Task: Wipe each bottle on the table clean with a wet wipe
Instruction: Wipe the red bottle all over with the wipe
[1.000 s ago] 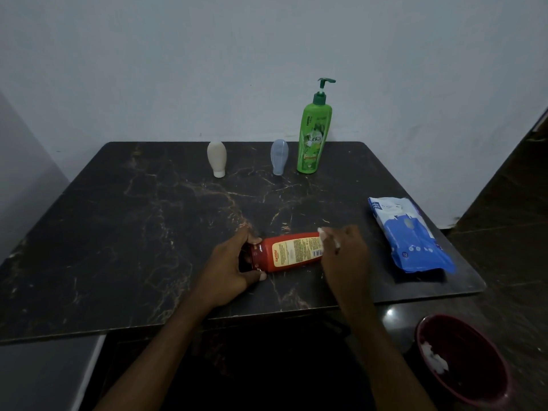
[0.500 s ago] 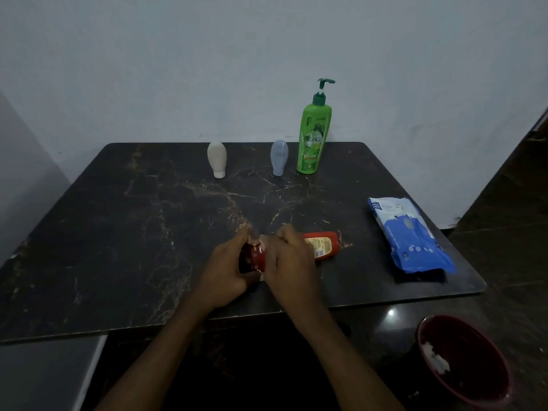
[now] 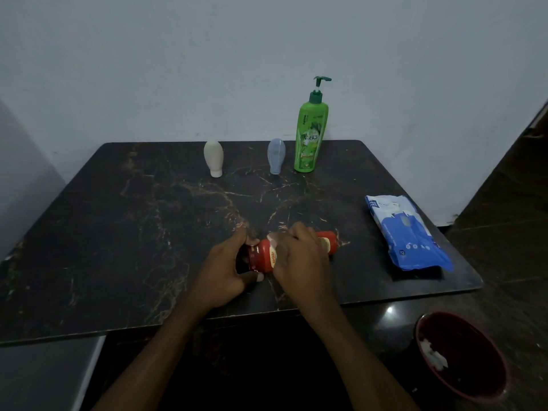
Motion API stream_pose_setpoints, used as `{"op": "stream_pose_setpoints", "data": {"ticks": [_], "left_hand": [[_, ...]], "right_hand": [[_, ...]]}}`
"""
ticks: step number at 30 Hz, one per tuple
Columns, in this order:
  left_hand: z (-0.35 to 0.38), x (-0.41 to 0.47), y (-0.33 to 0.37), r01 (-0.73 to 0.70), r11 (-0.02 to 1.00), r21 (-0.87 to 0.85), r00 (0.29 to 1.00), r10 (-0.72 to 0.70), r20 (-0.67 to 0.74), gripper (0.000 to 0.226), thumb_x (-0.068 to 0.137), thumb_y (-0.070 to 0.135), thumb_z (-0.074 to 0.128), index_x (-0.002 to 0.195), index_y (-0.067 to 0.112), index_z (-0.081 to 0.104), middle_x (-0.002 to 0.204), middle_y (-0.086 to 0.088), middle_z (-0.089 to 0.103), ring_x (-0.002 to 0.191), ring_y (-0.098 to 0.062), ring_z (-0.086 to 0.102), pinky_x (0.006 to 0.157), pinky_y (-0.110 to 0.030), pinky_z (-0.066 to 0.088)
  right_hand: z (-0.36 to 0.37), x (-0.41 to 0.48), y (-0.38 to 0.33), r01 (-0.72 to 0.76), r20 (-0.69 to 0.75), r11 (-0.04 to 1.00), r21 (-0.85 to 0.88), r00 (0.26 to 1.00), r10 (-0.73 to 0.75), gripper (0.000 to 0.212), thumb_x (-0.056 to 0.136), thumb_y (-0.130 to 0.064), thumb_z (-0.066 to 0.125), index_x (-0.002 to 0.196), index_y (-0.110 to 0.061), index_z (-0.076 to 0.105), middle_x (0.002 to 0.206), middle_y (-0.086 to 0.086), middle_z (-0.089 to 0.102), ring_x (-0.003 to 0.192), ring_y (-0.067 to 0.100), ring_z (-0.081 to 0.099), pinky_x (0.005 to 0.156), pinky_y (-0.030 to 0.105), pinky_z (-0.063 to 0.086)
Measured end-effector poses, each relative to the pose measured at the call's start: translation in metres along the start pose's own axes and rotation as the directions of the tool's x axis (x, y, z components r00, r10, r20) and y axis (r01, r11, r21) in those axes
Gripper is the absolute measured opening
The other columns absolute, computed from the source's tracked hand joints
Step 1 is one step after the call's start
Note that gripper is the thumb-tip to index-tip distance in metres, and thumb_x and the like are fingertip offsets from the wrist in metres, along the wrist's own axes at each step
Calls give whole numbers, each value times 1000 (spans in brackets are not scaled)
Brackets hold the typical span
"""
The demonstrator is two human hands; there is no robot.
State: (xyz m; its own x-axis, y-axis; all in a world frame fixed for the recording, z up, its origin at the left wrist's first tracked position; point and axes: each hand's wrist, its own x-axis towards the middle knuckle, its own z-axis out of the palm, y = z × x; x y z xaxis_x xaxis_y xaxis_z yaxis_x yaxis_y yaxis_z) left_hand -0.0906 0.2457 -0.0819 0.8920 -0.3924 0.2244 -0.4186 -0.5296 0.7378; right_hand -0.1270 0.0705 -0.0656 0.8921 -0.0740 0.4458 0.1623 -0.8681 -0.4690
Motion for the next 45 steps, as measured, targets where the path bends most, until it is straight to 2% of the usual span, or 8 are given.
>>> {"op": "stream_pose_setpoints", "data": {"ticks": [5,10,18,21,26,29,34,45], "left_hand": [[0,2,-1,46,998,52,998,-48,31,58,72,20,90,115,32,53,127,11,60,110,-10,60,86,-17,48],[0,2,-1,50,997,59,998,-52,30,58,72,21,90,116,31,53,125,16,57,110,-7,59,86,-17,47],[-1,1,-2,49,996,74,998,-53,42,60,74,23,89,117,35,50,131,10,57,113,-12,59,85,-17,46],[0,1,0,29,996,85,999,-32,38,57,74,20,89,116,32,51,130,11,57,113,-13,59,83,-15,45],[1,-1,2,-34,995,96,999,33,5,52,75,14,88,110,30,52,123,13,59,109,-10,60,85,-16,46],[2,-2,1,-76,992,102,997,77,-13,49,74,12,86,108,24,54,115,20,59,108,0,59,83,-19,49],[2,-2,-6,-154,983,103,988,156,-9,44,75,5,79,111,19,57,109,9,64,100,-12,64,81,-43,56],[2,-3,-3,-131,988,84,987,138,-81,42,77,12,86,108,20,59,117,14,63,110,3,59,87,-27,57]], "right_hand": [[-17,8,44,-189,8,977,-102,982,191,29,92,-19,63,120,-25,64,108,0,57,98,14,55,85,39,54],[-17,-9,74,-386,-146,910,153,902,407,15,97,-19,58,106,-12,68,95,-1,63,75,4,59,63,16,46],[-9,-17,75,-521,-140,819,240,816,560,11,98,-17,57,90,-13,65,89,3,66,73,4,59,64,17,46],[-19,-3,67,-495,-110,847,192,847,520,11,98,-19,56,91,-12,62,96,6,64,76,5,57,65,18,46],[-19,16,35,-417,68,907,-54,905,420,24,95,-22,60,118,-20,63,126,2,52,109,14,57,90,31,53],[-8,5,0,-237,98,971,-28,966,239,29,93,-22,61,122,-22,62,123,-2,48,107,11,54,93,31,52],[1,-13,-21,-6,76,1000,18,997,5,26,86,-18,62,111,-23,65,109,-3,50,96,15,52,89,38,47],[-34,-15,65,-325,-98,946,-7,941,323,19,95,-20,59,111,-12,67,98,2,54,89,16,57,78,45,56]]}}
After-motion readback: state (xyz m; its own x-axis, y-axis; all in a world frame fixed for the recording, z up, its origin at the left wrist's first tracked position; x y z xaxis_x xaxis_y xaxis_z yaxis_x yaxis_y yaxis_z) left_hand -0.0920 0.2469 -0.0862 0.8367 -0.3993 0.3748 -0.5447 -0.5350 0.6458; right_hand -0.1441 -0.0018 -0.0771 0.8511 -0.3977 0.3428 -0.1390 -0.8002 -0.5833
